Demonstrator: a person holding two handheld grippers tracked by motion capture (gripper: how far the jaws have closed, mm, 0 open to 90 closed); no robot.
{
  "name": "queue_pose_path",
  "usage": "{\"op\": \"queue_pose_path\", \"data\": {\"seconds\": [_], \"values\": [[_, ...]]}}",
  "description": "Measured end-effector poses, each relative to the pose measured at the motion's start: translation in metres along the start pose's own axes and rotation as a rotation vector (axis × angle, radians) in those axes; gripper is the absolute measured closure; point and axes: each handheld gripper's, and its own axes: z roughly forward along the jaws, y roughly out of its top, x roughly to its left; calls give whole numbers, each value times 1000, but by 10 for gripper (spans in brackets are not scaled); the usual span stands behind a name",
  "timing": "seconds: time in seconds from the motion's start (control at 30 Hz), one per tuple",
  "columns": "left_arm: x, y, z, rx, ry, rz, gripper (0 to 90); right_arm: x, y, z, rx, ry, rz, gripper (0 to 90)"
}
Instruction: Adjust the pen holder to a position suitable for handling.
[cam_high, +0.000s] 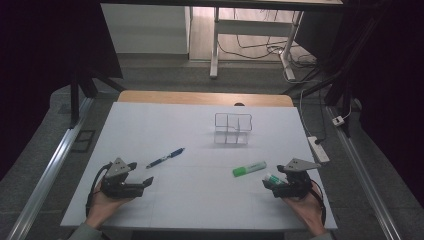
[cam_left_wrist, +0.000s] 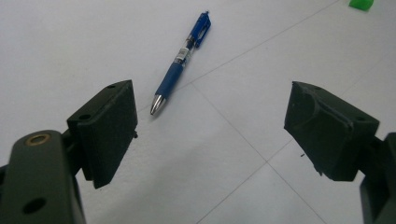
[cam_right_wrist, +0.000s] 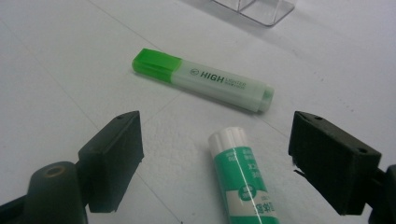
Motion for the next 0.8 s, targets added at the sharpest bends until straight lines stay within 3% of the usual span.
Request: {"op": "queue_pose_path", "data": {"seconds": [0.17, 0.23, 0.8], "values": [[-2, 2, -1, -11, 1, 16, 181, 1, 0, 1, 10, -5, -6, 180], [-1, 2, 1, 6, 0, 20, 180, 0, -1, 1, 11, -5, 2, 182], [2, 3, 3, 8, -4, 16, 184, 0, 3, 3, 5, -6, 2, 205]]}}
